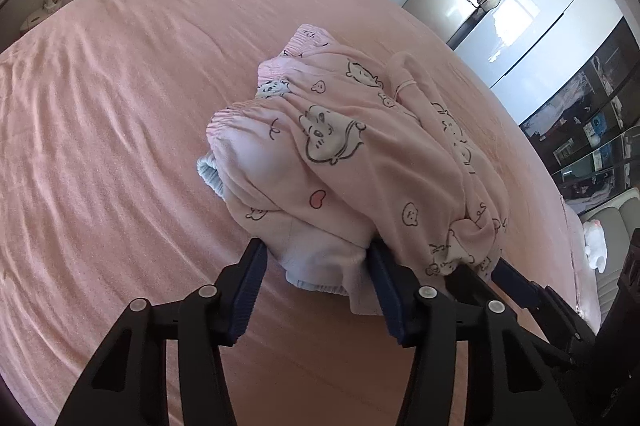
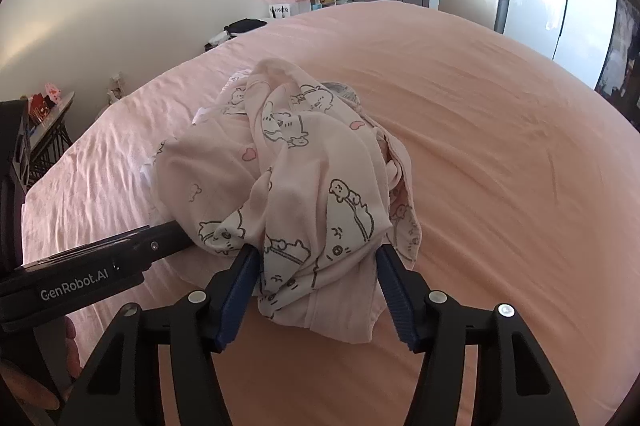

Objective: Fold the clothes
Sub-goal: 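Grasp the pink pajama fabric with the right gripper and lift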

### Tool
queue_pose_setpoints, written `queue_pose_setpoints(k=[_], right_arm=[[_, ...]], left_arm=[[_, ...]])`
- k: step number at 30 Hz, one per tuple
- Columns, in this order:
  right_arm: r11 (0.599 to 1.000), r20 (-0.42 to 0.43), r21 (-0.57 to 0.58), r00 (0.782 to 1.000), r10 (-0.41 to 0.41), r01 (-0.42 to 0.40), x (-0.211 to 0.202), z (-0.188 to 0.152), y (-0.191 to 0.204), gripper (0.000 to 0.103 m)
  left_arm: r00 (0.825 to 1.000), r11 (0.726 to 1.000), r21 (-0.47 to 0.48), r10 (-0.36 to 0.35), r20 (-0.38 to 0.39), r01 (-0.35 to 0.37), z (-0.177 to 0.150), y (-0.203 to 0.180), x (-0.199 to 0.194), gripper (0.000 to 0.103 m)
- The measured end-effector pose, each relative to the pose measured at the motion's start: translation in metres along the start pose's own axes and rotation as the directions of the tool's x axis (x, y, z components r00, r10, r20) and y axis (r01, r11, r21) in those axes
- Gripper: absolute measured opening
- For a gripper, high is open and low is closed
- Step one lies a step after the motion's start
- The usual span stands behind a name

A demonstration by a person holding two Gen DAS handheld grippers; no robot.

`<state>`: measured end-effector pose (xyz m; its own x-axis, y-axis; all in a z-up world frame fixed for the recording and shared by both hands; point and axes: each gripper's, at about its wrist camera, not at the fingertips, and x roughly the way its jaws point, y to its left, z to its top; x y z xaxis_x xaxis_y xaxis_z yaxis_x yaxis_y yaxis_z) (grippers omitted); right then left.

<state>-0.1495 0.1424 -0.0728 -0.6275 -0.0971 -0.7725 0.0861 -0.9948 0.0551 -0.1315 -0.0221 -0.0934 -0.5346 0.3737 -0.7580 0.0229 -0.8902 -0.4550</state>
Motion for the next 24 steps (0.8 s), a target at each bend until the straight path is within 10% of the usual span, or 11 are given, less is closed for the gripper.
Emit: queue_pose_setpoints(k=[4,24], right_arm=[[1.000,0.035,0.017,0.999,-0.017,0.017,-0.001,-0.001,0.003,0.022],[0.997,0.134,-0.041,0.989,-0.062,0.068,-0.050,0.008,0.015,0.017]], left_arm=[[0.999,0.997,-0.064,-0.040,0.010,0.040,-0.001,0.000,-0.002,0.033],[0.993,0.999,0.007,-0.052,0.102,0.051,0.018,-0.013,-0.034,0.026]])
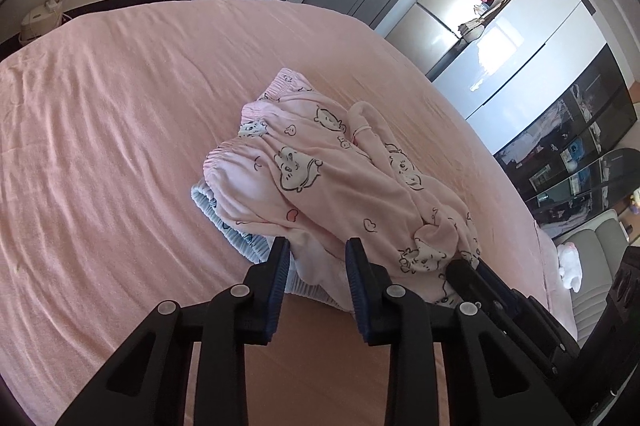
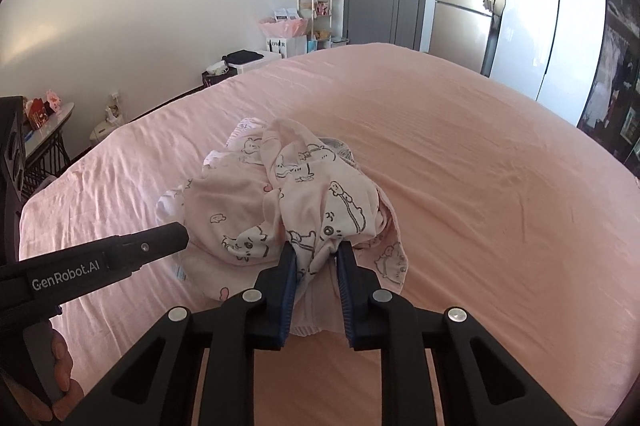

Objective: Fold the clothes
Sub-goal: 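Grasp the pink pajama fabric with the right gripper and lift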

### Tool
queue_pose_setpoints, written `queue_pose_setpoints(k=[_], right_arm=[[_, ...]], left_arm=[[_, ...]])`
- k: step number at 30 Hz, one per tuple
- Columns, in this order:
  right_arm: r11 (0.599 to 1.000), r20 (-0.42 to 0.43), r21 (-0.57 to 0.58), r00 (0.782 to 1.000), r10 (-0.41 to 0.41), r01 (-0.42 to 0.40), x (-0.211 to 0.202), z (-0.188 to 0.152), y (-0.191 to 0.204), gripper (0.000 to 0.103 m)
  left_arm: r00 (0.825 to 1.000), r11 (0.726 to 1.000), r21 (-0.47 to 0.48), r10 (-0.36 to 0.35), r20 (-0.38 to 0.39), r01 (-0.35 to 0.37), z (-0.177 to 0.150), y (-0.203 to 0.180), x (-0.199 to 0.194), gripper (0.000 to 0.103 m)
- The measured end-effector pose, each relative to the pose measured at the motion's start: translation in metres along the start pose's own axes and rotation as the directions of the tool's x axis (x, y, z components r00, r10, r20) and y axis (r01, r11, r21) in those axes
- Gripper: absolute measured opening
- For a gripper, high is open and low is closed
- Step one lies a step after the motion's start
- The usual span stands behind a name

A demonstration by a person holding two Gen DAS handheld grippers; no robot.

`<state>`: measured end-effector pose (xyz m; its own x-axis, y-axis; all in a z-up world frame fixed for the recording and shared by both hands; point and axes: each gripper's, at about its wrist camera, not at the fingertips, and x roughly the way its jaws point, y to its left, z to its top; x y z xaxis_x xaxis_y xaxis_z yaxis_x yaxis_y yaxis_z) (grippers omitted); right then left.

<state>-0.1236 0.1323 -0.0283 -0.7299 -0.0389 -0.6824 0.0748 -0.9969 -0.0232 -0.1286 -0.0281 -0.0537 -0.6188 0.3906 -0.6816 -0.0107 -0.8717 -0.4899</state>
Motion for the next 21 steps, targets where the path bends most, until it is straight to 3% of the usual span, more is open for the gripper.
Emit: queue_pose_setpoints(k=[8,12,17,21], right_arm=[[0.997,0.046,-0.047,0.997,-0.065,0.067,-0.022,0.006,-0.002,0.011],[0.997,0.048,-0.020,0.996,-0.072,0.073,-0.033,0.008,-0.014,0.011],[0.998,0.009,0.024,0.999,-0.050,0.050,-0.037,0.005,-0.027,0.011],[0.999,-0.026,0.042,0.999,-0.030,0.031,-0.033,0.000,-0.032,0.012]], left_arm=[[1.000,0.987,0.161,0.007,0.024,-0.011,-0.004,-0.032,-0.009,0.026],[1.000,0.982,0.187,0.009,0.004,-0.010,-0.013,-0.038,-0.007,0.026],[0.999,0.988,0.150,0.047,-0.010,-0.045,-0.015,-0.031,-0.005,0.026],[0.996,0.998,0.029,0.059,-0.069,-0.057,-0.012,-0.004,0.004,0.027]])
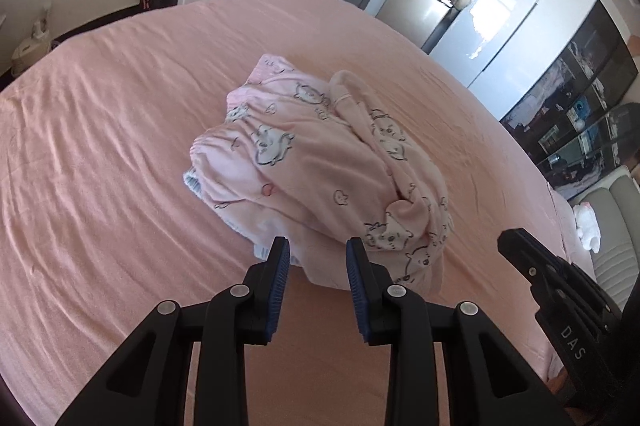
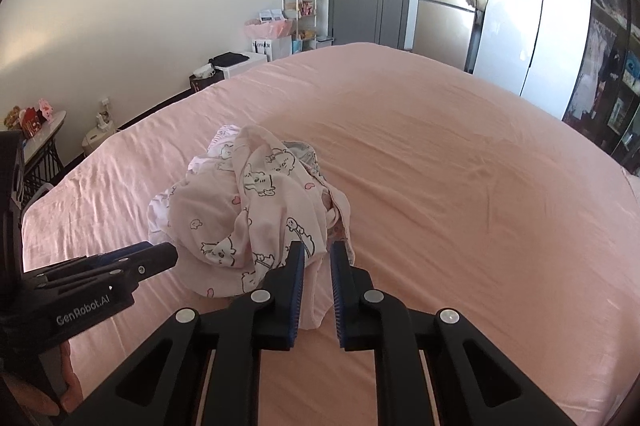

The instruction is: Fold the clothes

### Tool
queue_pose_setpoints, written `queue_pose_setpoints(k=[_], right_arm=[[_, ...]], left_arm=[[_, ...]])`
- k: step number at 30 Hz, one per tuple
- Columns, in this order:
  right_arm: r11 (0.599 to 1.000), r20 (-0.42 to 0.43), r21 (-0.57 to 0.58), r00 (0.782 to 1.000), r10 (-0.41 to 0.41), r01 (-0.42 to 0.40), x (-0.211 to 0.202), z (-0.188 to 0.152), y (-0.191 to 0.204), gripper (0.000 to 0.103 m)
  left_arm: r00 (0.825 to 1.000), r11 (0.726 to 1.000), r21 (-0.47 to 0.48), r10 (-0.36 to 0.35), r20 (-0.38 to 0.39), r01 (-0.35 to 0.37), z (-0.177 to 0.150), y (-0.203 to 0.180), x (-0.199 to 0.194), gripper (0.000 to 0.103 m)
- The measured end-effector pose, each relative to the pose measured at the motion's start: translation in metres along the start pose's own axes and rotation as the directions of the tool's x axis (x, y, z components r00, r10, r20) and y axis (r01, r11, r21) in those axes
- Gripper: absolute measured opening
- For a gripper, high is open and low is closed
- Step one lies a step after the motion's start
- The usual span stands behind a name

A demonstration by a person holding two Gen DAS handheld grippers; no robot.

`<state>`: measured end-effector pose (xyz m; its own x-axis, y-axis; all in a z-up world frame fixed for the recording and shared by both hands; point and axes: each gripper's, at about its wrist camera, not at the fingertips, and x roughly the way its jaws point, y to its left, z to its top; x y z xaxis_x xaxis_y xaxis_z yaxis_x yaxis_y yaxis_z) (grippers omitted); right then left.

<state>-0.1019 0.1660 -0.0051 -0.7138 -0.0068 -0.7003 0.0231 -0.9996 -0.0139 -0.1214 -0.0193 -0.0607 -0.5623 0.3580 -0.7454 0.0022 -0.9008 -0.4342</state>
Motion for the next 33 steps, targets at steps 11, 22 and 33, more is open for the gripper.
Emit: queue_pose_setpoints(k=[11,22,33], right_arm=[[0.996,-0.008,0.065,0.998,0.055,-0.055,0.015,-0.002,0.000,0.073],[0.995,-0.033,0.044,0.995,0.091,-0.089,0.053,0.003,0.015,0.073],[0.987,-0.030,0.110,0.993,0.117,-0.113,0.084,0.000,0.012,0.073]], left_arm=[[0.982,0.952,-0.240,-0.190,0.017,0.188,0.001,0.038,0.012,0.089],[0.980,0.942,-0.271,-0.201,0.012,0.196,0.000,0.042,0.038,0.089],[0.949,0.913,-0.272,-0.265,0.169,0.303,0.004,0.042,0.039,0.088]])
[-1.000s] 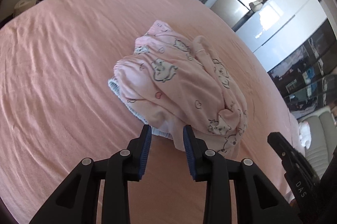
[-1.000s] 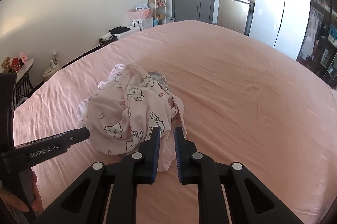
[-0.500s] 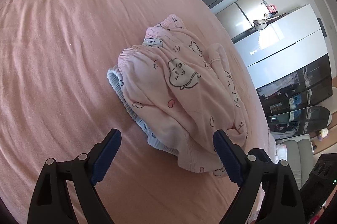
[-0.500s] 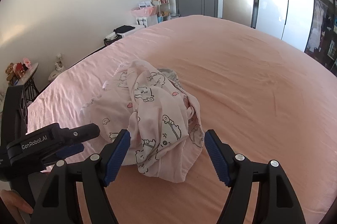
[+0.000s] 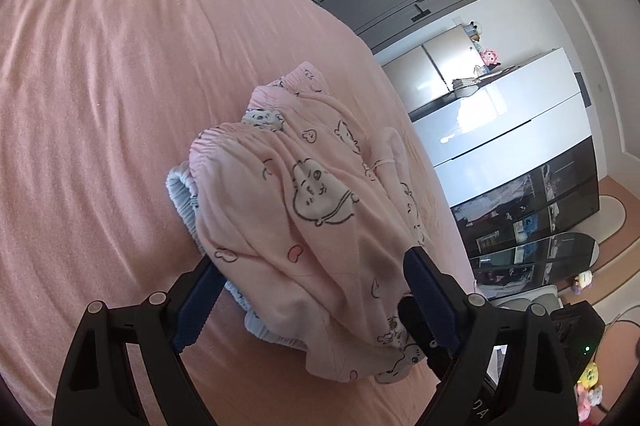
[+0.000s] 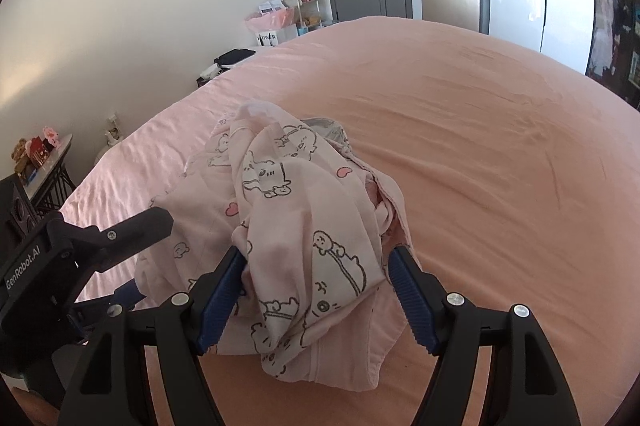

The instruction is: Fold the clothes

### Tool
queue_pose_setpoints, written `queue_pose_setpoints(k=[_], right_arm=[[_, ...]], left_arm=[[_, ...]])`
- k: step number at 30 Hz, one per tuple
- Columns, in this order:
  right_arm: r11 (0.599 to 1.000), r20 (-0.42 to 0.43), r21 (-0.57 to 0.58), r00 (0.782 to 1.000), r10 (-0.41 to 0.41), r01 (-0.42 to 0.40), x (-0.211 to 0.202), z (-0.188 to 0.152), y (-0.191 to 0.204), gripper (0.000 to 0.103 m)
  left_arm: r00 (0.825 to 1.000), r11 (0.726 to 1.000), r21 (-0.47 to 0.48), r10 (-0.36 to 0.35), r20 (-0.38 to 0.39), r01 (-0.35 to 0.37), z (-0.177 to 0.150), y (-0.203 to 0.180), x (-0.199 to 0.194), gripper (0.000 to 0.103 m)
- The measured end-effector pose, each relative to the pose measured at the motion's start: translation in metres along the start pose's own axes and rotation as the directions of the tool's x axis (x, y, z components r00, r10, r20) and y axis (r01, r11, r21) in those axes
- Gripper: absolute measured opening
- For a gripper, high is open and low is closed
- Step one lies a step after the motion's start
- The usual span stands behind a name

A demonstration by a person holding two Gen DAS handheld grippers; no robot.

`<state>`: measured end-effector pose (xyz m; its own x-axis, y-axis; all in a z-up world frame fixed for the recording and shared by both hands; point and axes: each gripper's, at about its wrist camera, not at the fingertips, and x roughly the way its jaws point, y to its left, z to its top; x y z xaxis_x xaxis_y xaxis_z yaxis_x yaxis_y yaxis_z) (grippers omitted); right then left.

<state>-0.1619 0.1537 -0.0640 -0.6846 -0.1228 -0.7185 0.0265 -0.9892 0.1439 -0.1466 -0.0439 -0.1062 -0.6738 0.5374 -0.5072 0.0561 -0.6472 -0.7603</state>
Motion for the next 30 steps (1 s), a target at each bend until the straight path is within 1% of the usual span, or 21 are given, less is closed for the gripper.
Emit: queue_pose_setpoints(k=[2,3,4,5,6,7,8,9,10,11,12,13,14,15,19,24,27,29,30], right_arm=[[1.000,0.005,-0.009,1.000,0.006,-0.006,0.003,-0.001,0.000,0.073],[1.000,0.012,-0.011,1.000,0.006,-0.006,0.003,-0.001,0.001,0.073],[1.000,0.022,-0.012,1.000,0.004,-0.004,0.004,-0.001,0.001,0.072],[1.000,0.029,-0.013,1.000,0.001,-0.001,0.004,-0.002,0.002,0.072],[1.000,0.035,-0.014,0.999,-0.002,0.003,0.004,-0.002,0.003,0.072],[1.000,0.042,-0.016,0.999,-0.004,0.005,0.005,-0.002,0.004,0.068],[1.000,0.050,-0.019,0.999,-0.009,0.010,0.005,-0.003,0.005,0.065],[1.000,0.054,-0.025,0.998,-0.016,0.017,0.006,-0.004,0.006,0.058],[0.999,0.056,-0.032,0.998,-0.022,0.024,0.006,-0.005,0.008,0.054],[0.999,0.058,-0.038,0.998,-0.022,0.025,0.007,-0.006,0.009,0.052],[0.999,0.061,-0.044,0.998,-0.020,0.022,0.007,-0.007,0.011,0.046],[0.998,0.064,-0.049,0.998,-0.022,0.025,0.008,-0.008,0.012,0.036],[0.998,0.067,-0.054,0.997,-0.028,0.032,0.008,-0.009,0.013,0.029],[0.998,0.070,-0.056,0.997,-0.032,0.036,0.007,-0.009,0.014,0.020],[0.999,0.072,-0.040,0.997,-0.017,0.020,0.001,-0.009,0.014,0.018],[0.998,0.091,0.025,0.994,0.057,-0.059,-0.015,-0.008,0.003,0.017],[0.996,0.099,0.018,0.992,0.082,-0.084,-0.025,-0.002,0.008,0.017],[0.995,0.107,0.002,0.990,0.095,-0.096,-0.034,0.000,0.015,0.017],[0.996,0.112,-0.012,0.990,0.091,-0.090,-0.039,0.002,0.018,0.016]], left_arm=[[1.000,1.000,0.023,-0.006,0.009,0.006,-0.001,-0.004,0.003,0.086],[1.000,0.999,0.034,-0.003,0.008,0.003,-0.002,-0.006,0.005,0.082],[1.000,0.999,0.046,-0.001,0.008,0.000,-0.003,-0.007,0.007,0.073],[1.000,0.999,0.053,0.008,0.010,-0.008,-0.003,-0.007,0.008,0.068],[1.000,0.998,0.057,0.019,0.014,-0.020,-0.003,-0.007,0.008,0.061],[0.999,0.998,0.061,0.031,0.018,-0.032,-0.003,-0.007,0.008,0.052],[0.999,0.997,0.063,0.042,0.024,-0.044,-0.003,-0.007,0.008,0.048],[0.998,0.996,0.065,0.054,0.030,-0.056,-0.002,-0.007,0.007,0.041],[0.998,0.995,0.073,0.062,0.033,-0.064,-0.002,-0.008,0.006,0.036],[0.997,0.994,0.085,0.068,0.034,-0.071,-0.003,-0.010,0.006,0.035],[0.996,0.992,0.099,0.077,0.035,-0.080,-0.003,-0.012,0.005,0.030],[0.996,0.989,0.114,0.087,0.036,-0.090,-0.005,-0.016,0.005,0.028],[0.995,0.987,0.129,0.095,0.036,-0.099,-0.006,-0.019,0.005,0.027],[0.994,0.984,0.146,0.099,0.036,-0.103,-0.007,-0.023,0.005,0.025],[0.995,0.976,0.191,0.098,0.035,-0.103,-0.008,-0.033,0.002,0.023],[0.998,0.984,0.164,0.065,0.022,-0.068,-0.009,-0.038,-0.004,0.022],[0.999,0.982,0.182,0.046,0.022,-0.049,-0.012,-0.049,-0.011,0.022],[0.999,0.981,0.192,0.030,0.023,-0.033,-0.014,-0.057,-0.015,0.019],[1.000,0.980,0.197,0.018,0.021,-0.022,-0.014,-0.061,-0.018,0.019]])
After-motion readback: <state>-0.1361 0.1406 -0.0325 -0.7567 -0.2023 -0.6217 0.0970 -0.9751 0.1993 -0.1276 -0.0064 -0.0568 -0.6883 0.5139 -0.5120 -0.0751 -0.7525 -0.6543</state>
